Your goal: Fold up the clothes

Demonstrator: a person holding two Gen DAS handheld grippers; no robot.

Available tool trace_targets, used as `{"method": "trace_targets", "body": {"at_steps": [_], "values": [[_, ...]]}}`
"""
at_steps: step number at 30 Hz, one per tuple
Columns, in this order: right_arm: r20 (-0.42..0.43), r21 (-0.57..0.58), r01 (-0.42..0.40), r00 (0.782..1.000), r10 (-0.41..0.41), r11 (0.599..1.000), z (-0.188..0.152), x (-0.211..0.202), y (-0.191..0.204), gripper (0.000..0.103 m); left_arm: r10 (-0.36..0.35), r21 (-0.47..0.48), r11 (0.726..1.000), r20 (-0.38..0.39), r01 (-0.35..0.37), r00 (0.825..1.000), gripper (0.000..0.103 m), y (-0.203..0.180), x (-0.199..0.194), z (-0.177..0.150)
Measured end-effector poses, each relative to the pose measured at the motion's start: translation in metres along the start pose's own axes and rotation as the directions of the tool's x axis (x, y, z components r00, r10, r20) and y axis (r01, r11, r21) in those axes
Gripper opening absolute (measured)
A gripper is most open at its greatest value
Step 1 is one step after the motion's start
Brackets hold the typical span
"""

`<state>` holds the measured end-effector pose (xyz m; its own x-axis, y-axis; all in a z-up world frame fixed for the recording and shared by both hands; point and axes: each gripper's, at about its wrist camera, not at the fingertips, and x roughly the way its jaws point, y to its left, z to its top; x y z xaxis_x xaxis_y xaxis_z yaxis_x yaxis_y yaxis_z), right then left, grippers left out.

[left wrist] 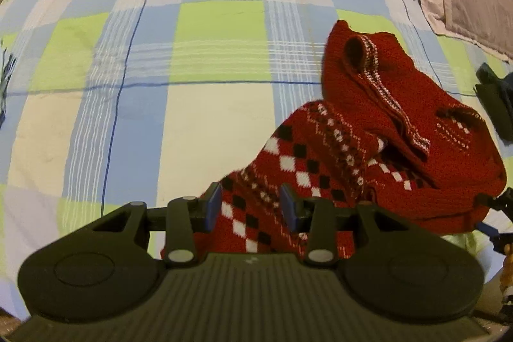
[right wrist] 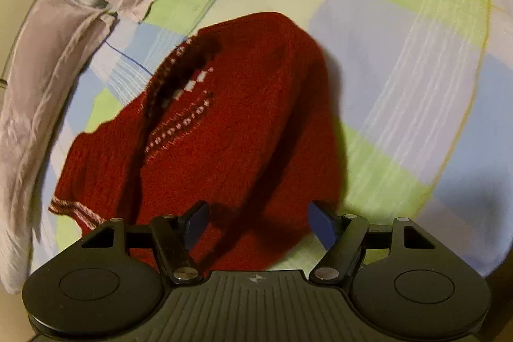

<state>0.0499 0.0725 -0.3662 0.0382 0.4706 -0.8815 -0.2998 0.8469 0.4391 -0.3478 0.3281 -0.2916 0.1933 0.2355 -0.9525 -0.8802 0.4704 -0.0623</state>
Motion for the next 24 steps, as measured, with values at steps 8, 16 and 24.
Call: {"method": "trace_targets", "body": {"at_steps": [8,16,24], "values": [[-0.043,-0.087,0.040,0.998,-0.044,0.995,-0.004,0.019,-0.003,0.014,-0.071,0.007,0.997,0.013,0.071,0.997,0.036,-0.018,0.020,0.040],[0.137,-0.092,0.440,0.894,-0.427,0.893,0.017,-0.006,-0.025,0.013,-0.206,0.036,0.978,-0.027,0.207,0.978,0.036,-0.041,0.079,0.096],[0.166,-0.004,0.280,0.947,-0.276,0.960,0.052,-0.031,-0.068,0.076,-0.285,-0.037,0.958,0.022,0.286,0.958,0.039,-0.049,0.136,0.145]]}}
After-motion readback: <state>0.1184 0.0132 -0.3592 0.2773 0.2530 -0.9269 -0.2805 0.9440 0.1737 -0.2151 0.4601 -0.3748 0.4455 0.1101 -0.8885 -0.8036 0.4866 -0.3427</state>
